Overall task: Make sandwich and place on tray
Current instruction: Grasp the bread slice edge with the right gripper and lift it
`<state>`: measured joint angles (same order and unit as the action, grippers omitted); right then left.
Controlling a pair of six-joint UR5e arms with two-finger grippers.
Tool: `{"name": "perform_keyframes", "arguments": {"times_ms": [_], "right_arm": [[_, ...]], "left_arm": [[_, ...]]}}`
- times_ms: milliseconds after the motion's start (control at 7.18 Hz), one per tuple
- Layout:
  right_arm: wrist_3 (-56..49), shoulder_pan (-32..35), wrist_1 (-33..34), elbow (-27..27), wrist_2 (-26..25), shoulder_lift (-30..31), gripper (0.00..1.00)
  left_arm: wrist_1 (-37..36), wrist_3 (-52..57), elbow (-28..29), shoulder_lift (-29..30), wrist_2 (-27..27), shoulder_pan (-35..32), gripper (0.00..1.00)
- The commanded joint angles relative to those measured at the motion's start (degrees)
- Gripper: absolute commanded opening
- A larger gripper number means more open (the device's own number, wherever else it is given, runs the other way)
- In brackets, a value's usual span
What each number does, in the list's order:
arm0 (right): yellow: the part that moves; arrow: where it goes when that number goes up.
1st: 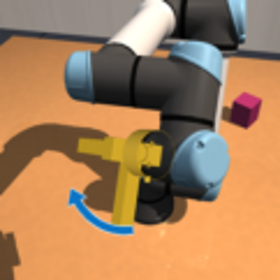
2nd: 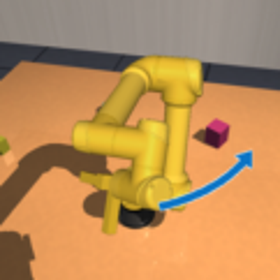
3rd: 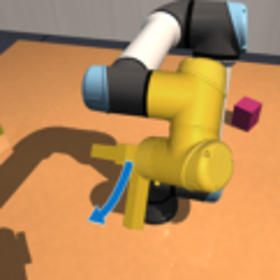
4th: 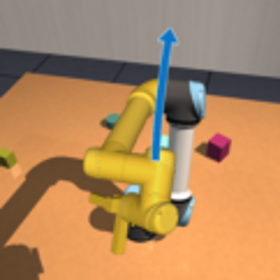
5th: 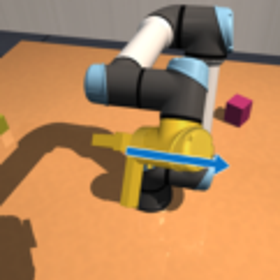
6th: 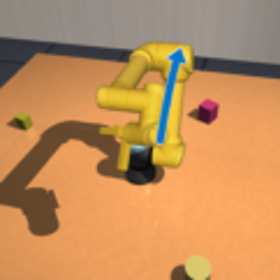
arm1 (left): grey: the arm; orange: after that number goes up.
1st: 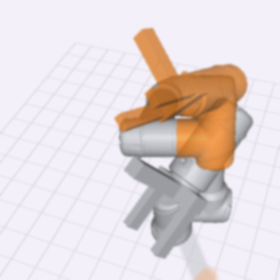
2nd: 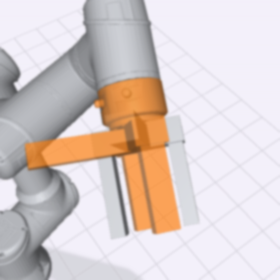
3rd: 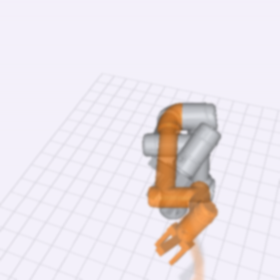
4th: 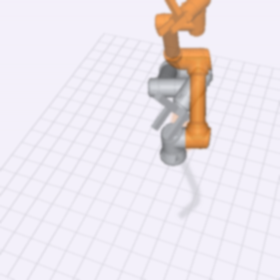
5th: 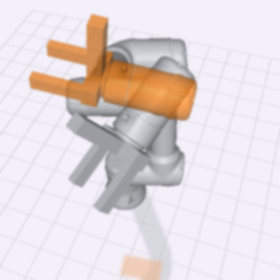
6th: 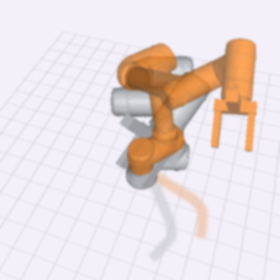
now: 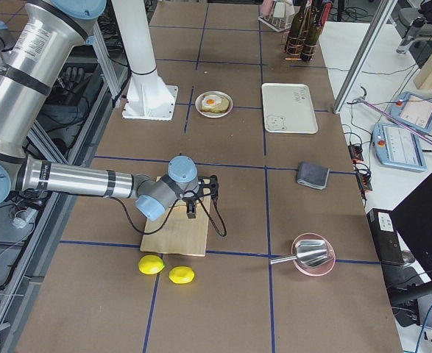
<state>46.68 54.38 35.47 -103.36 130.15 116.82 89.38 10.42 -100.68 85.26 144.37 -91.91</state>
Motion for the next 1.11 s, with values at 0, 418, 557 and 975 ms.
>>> {"name": "perform_keyframes", "arguments": {"times_ms": [0, 418, 557, 975], "right_arm": [[5.17, -5.15, -3.74, 0.61, -3.32, 0.08, 0.81], [5.44, -7.35, -4.00, 2.54, -3.41, -0.10, 0.74], [5.70, -8.05, -4.00, 2.64, -3.41, -0.10, 0.73], [5.88, -8.94, -4.09, 3.25, -3.32, -0.10, 0.55]], "left_arm": [[0.00, -0.05, -0.30, 0.00, -0.05, 0.06, 1.00], [0.88, -0.05, -0.30, 0.00, -0.31, -0.02, 1.00], [0.97, -0.05, -0.30, 0.00, -0.40, -0.02, 1.00], [0.97, -0.05, -0.30, 0.00, -0.49, -0.02, 1.00]]}}
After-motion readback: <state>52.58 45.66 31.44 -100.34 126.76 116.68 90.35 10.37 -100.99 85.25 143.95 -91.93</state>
